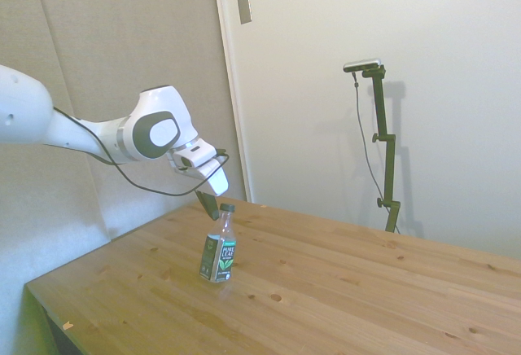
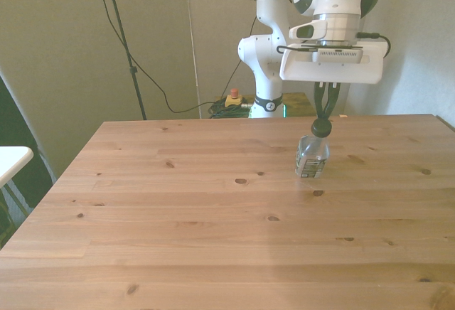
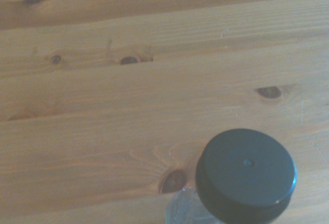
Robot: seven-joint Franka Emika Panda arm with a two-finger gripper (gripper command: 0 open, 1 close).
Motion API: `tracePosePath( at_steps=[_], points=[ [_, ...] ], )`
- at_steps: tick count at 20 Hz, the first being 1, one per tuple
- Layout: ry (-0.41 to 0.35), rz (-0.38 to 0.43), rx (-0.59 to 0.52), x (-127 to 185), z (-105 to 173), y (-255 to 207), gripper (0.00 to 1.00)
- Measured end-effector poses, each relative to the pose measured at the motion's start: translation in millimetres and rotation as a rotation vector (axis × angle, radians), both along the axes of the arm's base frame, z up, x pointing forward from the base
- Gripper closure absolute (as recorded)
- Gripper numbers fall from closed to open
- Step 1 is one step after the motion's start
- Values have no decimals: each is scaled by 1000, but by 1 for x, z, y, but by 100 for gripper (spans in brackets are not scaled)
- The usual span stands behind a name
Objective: Knock down the bottle
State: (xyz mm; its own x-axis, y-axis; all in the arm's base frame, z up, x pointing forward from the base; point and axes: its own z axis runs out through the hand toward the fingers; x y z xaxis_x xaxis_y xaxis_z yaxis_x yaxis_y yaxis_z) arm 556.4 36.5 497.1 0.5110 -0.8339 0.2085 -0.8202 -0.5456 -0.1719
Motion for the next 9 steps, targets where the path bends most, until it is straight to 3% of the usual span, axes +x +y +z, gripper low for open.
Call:
tracePosePath(
  at_steps=[3, 9],
  points=[
    [-19, -26, 0, 27, -9, -3, 100],
    [-137, -81, 11, 71, -20, -23, 100]
  ],
)
